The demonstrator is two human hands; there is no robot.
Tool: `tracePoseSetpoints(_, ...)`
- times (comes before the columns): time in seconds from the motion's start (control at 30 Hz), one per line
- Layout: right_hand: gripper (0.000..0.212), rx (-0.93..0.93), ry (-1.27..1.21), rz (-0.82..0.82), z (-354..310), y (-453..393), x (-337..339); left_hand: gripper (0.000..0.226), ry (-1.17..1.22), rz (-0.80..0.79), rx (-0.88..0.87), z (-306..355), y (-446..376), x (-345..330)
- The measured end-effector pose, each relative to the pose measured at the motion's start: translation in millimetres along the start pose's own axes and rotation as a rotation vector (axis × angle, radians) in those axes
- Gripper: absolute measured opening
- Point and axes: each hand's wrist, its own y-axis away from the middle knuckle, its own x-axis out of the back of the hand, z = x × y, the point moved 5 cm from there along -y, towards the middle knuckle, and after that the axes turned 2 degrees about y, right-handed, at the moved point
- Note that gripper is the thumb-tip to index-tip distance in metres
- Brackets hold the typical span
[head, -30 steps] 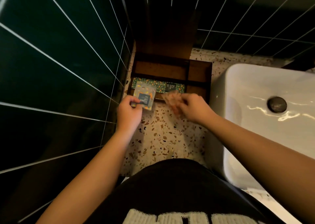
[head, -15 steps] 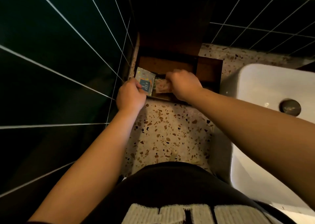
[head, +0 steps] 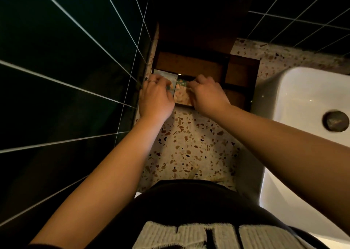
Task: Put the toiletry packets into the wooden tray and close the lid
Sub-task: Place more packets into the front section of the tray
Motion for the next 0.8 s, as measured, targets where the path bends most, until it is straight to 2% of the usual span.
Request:
tracePoseSetpoints(0.07, 0.043, 0.005, -0.005, -0.022, 0.1, 10.0, -3.1, 0.038, -0.04, -0.076, -0.002, 3.2, -1.8, -6.8)
tracePoseSetpoints(0.2, 0.053, -0.037, -0.002, -0.191, 1.7, 24.2, -19.7, 0.049, -0.14, -0.182, 0.022, 3.7, 0.2, -18.2)
tracePoseSetpoints(0.37, 0.056, -0.07, -0.193, -0.276, -2.9, 27.3, -29.2, 0.055, -0.179, -0.265, 0.056, 1.4, 1.3, -25.1)
tracePoseSetpoints(0.8, 0.056, -0.024, -0.292, -0.174, -6.1, 29.4, -18.7, 0.054, -0.067, -0.252, 0.12, 0.9, 1.9, -19.9)
